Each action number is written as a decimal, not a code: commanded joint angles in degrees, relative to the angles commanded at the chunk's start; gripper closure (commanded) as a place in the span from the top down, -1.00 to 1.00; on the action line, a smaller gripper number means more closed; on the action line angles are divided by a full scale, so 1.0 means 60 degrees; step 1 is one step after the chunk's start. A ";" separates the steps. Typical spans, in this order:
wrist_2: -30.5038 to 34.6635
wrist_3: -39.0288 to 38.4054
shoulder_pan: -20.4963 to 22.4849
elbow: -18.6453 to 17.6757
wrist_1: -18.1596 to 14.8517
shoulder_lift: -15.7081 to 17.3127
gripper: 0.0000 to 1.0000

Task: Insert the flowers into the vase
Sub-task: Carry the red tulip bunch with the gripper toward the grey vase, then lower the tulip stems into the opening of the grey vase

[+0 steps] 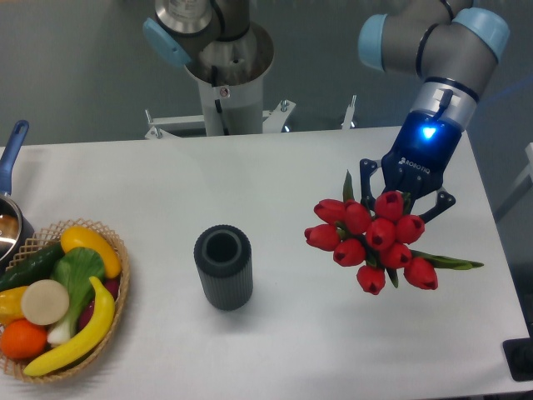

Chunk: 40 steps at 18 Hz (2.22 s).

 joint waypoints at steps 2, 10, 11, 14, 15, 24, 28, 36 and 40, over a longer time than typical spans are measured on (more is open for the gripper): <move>-0.0645 0.0015 -0.0117 0.0000 0.0073 -0.0029 -0.35; -0.2388 0.0015 -0.0922 -0.0161 0.0176 0.0058 -0.35; -0.2724 0.0015 -0.0938 -0.0292 0.0176 0.0145 -0.35; -0.3371 0.0015 -0.1011 -0.0833 0.0176 0.0628 -0.35; -0.3503 0.0015 -0.1069 -0.1067 0.0176 0.0760 -0.35; -0.3812 0.0088 -0.1641 -0.2182 0.0176 0.1319 -0.35; -0.3739 0.0278 -0.1656 -0.2386 0.0176 0.1230 -0.35; -0.3724 0.0996 -0.1729 -0.2695 0.0176 0.0820 -0.35; -0.3709 0.0996 -0.1773 -0.2885 0.0161 0.0674 -0.35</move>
